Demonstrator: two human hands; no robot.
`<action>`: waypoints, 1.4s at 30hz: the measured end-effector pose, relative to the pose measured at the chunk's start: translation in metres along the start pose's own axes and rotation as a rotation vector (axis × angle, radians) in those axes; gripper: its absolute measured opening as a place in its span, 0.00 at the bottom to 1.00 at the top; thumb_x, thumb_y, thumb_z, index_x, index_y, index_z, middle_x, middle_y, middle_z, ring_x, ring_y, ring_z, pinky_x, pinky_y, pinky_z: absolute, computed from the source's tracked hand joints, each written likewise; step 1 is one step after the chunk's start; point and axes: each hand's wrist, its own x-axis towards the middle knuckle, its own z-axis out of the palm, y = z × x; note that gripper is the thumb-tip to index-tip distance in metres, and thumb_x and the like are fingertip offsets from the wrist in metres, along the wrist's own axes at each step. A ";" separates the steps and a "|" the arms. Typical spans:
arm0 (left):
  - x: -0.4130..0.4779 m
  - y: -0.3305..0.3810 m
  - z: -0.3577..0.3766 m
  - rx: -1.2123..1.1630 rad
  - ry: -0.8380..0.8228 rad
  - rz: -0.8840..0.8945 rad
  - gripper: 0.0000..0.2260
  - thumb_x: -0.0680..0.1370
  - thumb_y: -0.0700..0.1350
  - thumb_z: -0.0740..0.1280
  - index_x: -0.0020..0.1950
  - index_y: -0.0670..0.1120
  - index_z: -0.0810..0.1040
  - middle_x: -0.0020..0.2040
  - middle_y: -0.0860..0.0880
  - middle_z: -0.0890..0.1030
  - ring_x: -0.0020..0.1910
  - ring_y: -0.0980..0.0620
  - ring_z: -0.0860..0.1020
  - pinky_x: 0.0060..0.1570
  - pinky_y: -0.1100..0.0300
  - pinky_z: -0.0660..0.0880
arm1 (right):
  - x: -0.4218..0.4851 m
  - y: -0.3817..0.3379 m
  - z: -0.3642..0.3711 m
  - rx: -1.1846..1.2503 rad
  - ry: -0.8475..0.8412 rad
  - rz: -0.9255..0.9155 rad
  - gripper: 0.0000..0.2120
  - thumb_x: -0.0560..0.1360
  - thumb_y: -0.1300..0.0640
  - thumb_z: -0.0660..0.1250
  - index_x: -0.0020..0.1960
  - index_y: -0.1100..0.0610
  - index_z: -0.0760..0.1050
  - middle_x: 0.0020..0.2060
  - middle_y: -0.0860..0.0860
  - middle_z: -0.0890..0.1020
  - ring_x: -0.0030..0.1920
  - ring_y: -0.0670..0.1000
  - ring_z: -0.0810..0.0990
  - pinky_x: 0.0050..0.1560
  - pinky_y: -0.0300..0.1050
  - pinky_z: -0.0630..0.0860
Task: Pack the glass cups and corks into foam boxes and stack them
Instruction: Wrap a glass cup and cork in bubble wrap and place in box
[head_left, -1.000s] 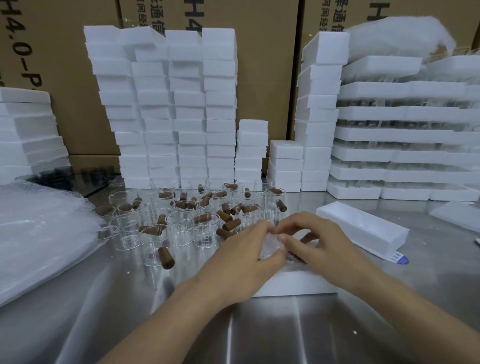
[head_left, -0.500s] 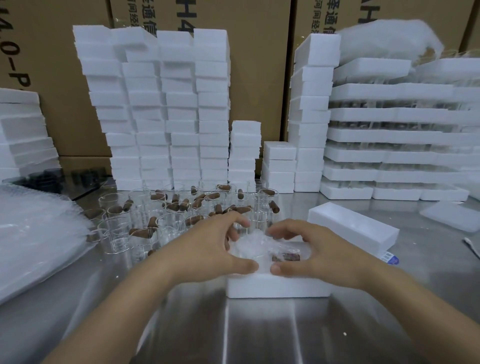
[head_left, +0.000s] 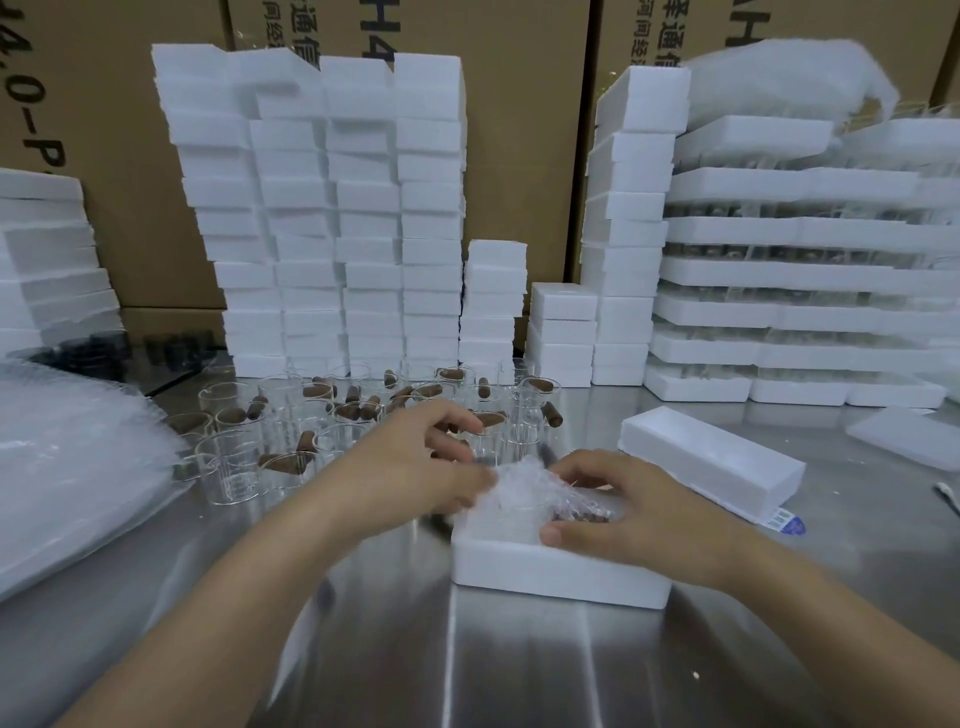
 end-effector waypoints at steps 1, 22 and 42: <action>0.001 0.001 -0.001 -0.053 0.023 -0.006 0.16 0.77 0.48 0.80 0.62 0.55 0.81 0.57 0.50 0.85 0.47 0.53 0.89 0.53 0.53 0.86 | 0.000 0.001 0.000 0.019 0.002 0.005 0.19 0.72 0.39 0.79 0.58 0.46 0.82 0.53 0.41 0.85 0.57 0.42 0.82 0.61 0.39 0.75; 0.004 -0.013 0.024 0.419 0.006 0.242 0.17 0.75 0.67 0.73 0.61 0.63 0.85 0.53 0.68 0.77 0.54 0.73 0.74 0.50 0.68 0.70 | 0.000 -0.003 0.008 -0.163 0.013 -0.158 0.17 0.81 0.32 0.64 0.65 0.36 0.79 0.63 0.35 0.78 0.68 0.39 0.75 0.71 0.46 0.70; -0.004 -0.010 0.021 0.485 0.170 0.302 0.23 0.78 0.69 0.68 0.72 0.68 0.73 0.61 0.68 0.76 0.60 0.68 0.75 0.64 0.56 0.78 | -0.014 0.095 -0.076 -0.398 0.473 0.549 0.25 0.70 0.29 0.74 0.57 0.45 0.77 0.62 0.49 0.75 0.43 0.55 0.83 0.37 0.52 0.83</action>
